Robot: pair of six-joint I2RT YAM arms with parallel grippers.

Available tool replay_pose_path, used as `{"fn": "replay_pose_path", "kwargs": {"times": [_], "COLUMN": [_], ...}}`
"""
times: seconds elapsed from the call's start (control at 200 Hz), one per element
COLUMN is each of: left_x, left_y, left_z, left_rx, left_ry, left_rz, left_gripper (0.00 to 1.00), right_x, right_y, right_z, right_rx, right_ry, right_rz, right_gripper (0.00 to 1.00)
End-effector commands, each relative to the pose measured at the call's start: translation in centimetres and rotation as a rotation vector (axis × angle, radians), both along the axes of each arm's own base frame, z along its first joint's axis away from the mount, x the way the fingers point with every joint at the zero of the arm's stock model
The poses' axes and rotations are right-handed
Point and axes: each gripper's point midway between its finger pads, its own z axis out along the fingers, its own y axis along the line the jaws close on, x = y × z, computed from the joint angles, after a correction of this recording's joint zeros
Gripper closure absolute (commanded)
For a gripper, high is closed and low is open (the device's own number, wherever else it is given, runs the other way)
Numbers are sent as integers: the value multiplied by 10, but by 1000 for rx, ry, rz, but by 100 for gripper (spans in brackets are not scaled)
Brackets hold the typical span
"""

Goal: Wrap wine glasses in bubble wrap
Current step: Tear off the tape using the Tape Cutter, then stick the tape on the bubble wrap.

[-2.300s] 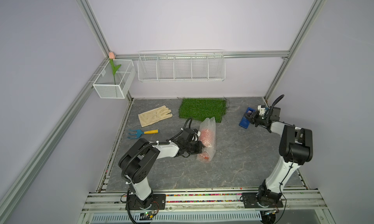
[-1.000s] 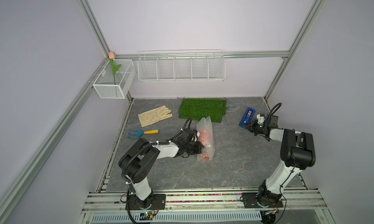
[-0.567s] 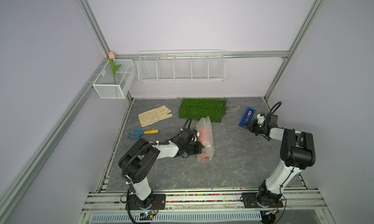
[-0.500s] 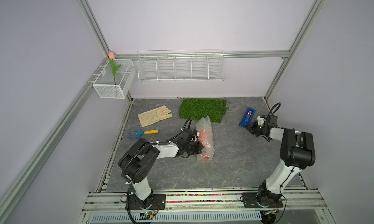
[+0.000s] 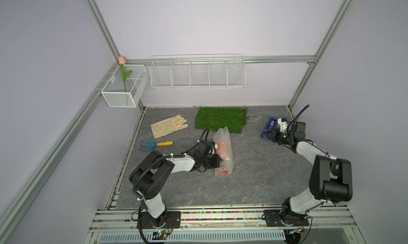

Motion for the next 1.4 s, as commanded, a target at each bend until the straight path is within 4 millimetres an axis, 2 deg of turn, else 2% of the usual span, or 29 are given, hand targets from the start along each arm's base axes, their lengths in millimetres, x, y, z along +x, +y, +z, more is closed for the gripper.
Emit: {"fn": "replay_pose_path", "kwargs": {"times": [0.0, 0.12, 0.19, 0.285, 0.34, 0.52, 0.775, 1.065, 1.395], "left_x": [-10, -9, -9, -10, -11, -18, -30, -35, -41], "left_y": [20, 18, 19, 17, 14, 8, 1, -9, -9], "left_z": [-25, -20, -19, -15, -10, 6, 21, 24, 26], "left_rx": [112, 95, 96, 84, 72, 30, 2, -27, -48], "left_ry": [53, 41, 36, 17, -7, -107, -172, -156, -143], "left_rz": [11, -2, -13, -43, -75, -202, -381, -481, -506], "left_gripper": [73, 73, 73, 74, 74, 77, 81, 83, 85], "right_x": [-40, -84, -112, -138, -144, -137, -139, -149, -130], "right_y": [53, 103, 135, 162, 171, 176, 177, 182, 186], "right_z": [27, 27, 19, 7, 3, -12, -14, -17, -30], "right_rx": [-28, -72, -127, -193, -202, -221, -225, -221, -268], "right_ry": [-95, -150, -167, -174, -168, -83, -81, -80, -107], "right_rz": [245, 440, 570, 713, 757, 780, 812, 850, 824], "right_gripper": [93, 93, 93, 93, 93, 93, 93, 93, 93]}}
